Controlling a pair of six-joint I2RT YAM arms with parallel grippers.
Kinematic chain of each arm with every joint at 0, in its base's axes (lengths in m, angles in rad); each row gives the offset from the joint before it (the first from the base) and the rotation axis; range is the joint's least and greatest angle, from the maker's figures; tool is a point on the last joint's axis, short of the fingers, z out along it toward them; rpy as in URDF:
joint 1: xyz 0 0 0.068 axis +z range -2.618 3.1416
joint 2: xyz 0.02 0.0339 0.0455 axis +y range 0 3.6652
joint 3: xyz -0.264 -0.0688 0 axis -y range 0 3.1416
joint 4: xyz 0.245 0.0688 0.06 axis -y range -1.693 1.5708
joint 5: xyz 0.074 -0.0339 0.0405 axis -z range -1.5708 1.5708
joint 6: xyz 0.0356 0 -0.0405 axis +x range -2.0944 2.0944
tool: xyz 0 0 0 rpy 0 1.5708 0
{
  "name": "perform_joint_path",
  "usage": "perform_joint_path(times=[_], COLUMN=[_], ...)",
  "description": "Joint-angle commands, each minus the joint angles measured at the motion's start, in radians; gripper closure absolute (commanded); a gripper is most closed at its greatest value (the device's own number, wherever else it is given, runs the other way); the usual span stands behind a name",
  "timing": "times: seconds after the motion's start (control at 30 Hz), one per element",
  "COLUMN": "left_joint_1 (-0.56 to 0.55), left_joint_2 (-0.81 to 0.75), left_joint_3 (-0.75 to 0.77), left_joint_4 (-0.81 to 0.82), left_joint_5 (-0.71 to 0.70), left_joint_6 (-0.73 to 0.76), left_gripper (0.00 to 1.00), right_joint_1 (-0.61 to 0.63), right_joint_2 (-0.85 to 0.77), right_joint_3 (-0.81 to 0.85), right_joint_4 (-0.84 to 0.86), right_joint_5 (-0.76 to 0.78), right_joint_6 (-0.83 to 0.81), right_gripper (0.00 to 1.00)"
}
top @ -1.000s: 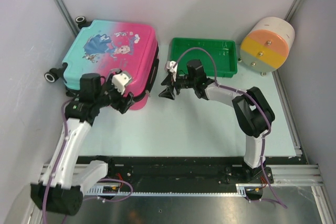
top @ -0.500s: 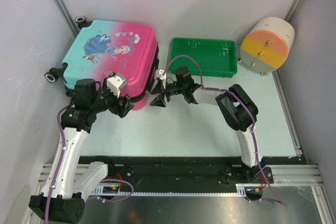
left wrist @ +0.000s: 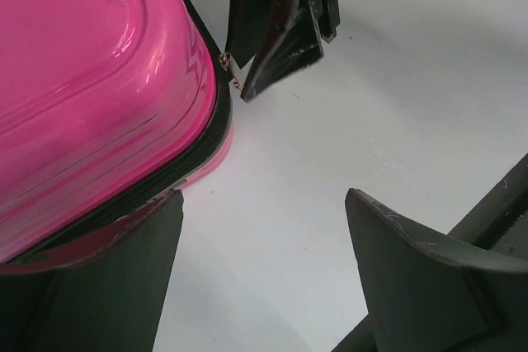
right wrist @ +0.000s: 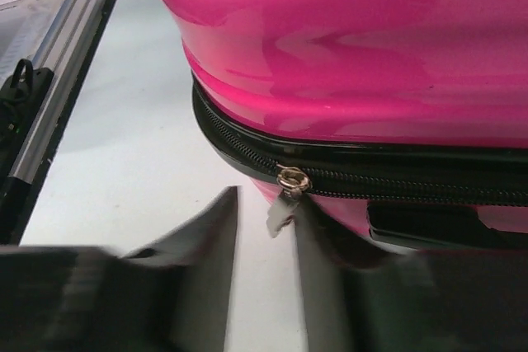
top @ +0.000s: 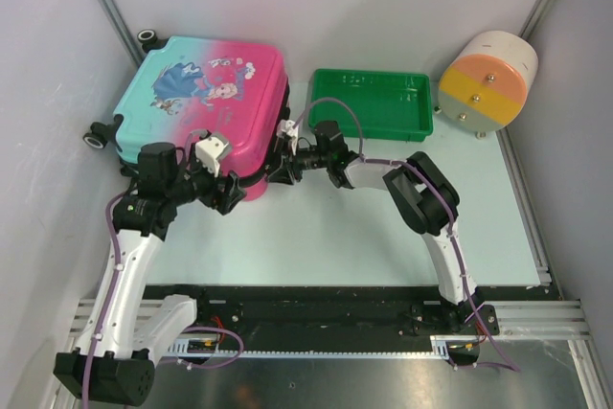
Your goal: Open, take out, and arrange the luggage
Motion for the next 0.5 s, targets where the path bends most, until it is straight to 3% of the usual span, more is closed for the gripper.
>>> perform_joint_path(times=[0.0,0.07,0.1,0.37,0.47], left_joint_1=[0.015,0.029,0.036,0.092,0.132], left_joint_2=[0.025,0.038,0.048,0.101,0.096], left_joint_3=[0.017,0.029,0.034,0.09,0.091], left_joint_4=[0.009,0.009,0.009,0.009,0.007], left_joint_5=[0.007,-0.007,-0.007,0.012,-0.002], left_joint_6=[-0.061,-0.072,-0.077,-0.107,-0.109], left_gripper=[0.16,0.16,0.16,0.16,0.16], right_joint_1=[0.02,0.02,0.02,0.008,-0.009], right_joint_2=[-0.001,-0.015,-0.029,-0.119,-0.167], right_joint_3=[0.039,0.026,0.02,-0.034,-0.073], right_joint_4=[0.068,0.063,0.039,-0.104,-0.168], right_joint_5=[0.005,0.036,0.053,0.27,0.373], right_joint_6=[0.071,0.071,0.066,0.049,-0.052], right_gripper=[0.76,0.88,1.0,1.0,1.0])
